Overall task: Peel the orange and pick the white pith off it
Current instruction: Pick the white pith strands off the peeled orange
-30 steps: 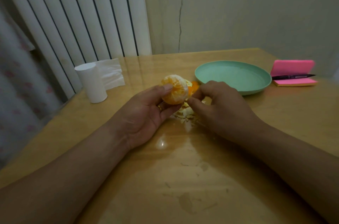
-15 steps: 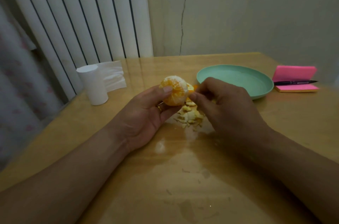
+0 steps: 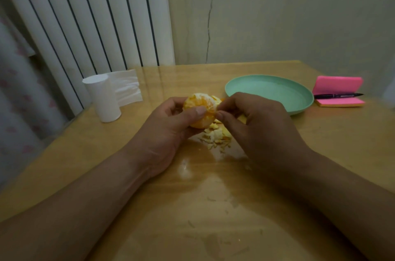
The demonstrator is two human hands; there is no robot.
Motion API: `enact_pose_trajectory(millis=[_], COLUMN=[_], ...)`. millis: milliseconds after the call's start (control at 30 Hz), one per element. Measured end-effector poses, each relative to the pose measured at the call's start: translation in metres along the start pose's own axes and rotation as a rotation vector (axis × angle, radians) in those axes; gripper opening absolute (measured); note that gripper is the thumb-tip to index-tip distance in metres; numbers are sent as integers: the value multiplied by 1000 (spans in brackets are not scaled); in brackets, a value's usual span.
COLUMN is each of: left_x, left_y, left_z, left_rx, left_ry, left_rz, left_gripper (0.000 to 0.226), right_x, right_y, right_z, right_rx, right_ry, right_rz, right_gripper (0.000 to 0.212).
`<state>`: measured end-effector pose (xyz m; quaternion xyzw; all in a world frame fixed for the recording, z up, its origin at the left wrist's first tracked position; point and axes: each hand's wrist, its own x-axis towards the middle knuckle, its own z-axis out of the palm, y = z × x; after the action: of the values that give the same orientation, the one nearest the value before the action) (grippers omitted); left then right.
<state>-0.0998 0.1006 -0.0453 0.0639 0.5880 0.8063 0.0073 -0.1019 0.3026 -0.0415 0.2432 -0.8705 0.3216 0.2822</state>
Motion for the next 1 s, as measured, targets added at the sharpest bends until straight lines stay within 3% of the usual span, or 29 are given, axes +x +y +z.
enact_pose_trajectory(millis=[233, 467, 533, 733, 1000], left_x=[0, -6, -5, -1, 1], left_y=[-4, -3, -3, -2, 0], left_z=[-6, 0, 0, 0, -3], left_rx=[379, 487, 458, 45, 52], left_ry=[63, 69, 70, -38, -44], left_rz=[147, 196, 174, 6, 27], left_gripper=[57, 49, 48, 50, 48], right_x=[3, 3, 2, 2, -1], right_y=[0, 2, 2, 5, -2], right_z=[-1, 0, 0, 1, 0], right_rx=[-196, -93, -29, 137, 96], right_ry=[-11, -2, 4, 4, 12], right_rz=[-95, -15, 12, 136, 35], right_gripper=[14, 7, 7, 8, 11])
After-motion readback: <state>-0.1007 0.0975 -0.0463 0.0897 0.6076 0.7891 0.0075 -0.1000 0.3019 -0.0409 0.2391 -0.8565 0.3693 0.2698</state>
